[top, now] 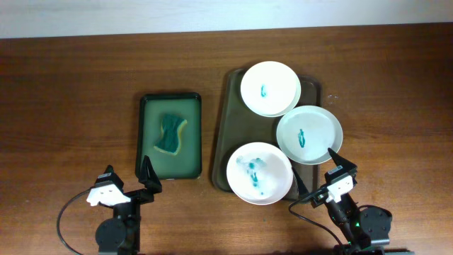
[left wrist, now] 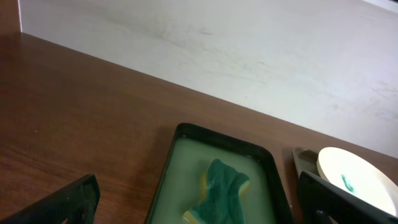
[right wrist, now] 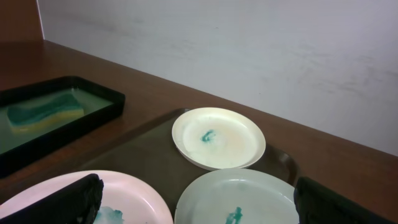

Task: Clean dirty plates on tray and stack at the side
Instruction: 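Move both grippers forward toward the sponge and the plates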

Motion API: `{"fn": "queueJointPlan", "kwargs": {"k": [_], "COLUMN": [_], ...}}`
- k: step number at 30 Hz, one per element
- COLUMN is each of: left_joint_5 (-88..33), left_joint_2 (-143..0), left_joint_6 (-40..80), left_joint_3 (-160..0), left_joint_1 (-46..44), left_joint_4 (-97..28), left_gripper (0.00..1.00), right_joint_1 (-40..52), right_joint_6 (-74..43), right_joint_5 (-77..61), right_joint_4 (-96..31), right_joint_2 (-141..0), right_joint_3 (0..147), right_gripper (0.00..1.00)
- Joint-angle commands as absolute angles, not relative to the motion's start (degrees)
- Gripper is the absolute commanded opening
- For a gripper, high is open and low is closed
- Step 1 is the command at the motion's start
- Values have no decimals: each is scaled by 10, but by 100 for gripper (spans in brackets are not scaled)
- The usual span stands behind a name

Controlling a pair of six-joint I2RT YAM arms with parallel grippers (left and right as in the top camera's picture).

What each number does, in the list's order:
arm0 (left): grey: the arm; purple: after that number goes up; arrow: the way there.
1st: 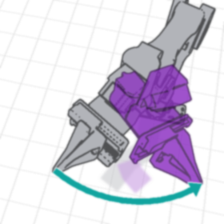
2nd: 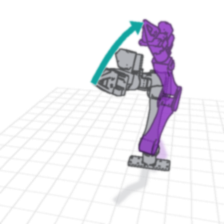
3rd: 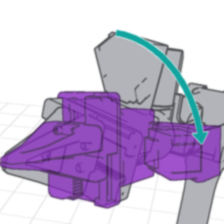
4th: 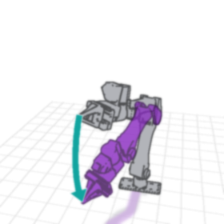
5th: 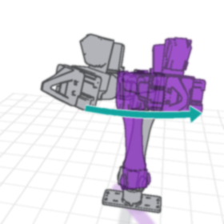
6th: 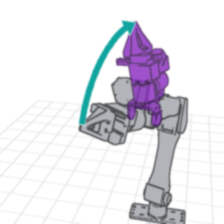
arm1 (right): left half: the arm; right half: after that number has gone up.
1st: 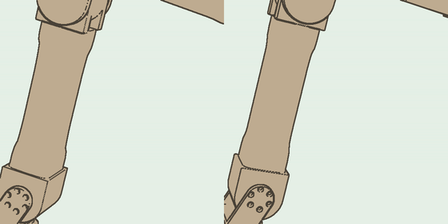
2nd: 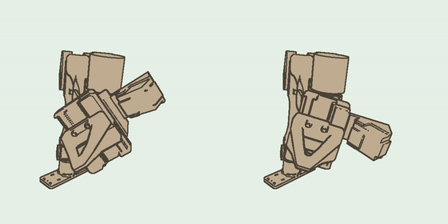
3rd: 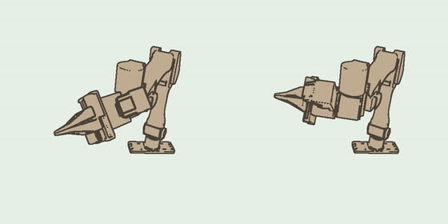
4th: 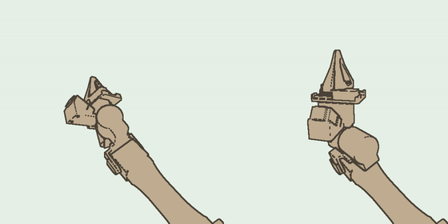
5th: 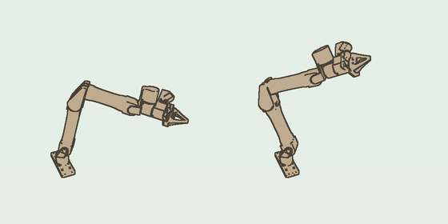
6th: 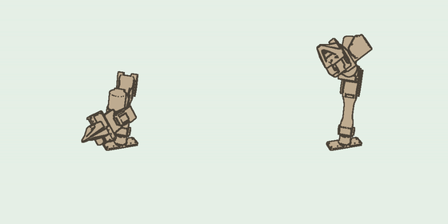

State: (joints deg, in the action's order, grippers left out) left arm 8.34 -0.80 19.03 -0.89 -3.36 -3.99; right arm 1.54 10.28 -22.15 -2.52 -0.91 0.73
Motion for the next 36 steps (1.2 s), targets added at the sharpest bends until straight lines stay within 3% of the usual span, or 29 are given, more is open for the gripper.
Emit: {"fn": "queueJointPlan", "kwargs": {"k": [1, 30, 36], "left_joint_5": [75, 62, 44], "left_joint_2": [-7, -7, -7], "left_joint_6": [183, 186, 185], "left_joint_3": [-5, -5, -20], "left_joint_1": [-32, -32, -32], "left_joint_4": [-39, -37, 128], "left_gripper": [99, 99, 99], "right_joint_1": [19, 19, 19], "right_joint_6": [101, 102, 25], "right_joint_5": [-227, -222, -313], "right_joint_4": [-27, -13, -15], "right_joint_2": [-5, -5, -8], "right_joint_3": [3, 3, 55], "right_gripper": [98, 98, 98]}}
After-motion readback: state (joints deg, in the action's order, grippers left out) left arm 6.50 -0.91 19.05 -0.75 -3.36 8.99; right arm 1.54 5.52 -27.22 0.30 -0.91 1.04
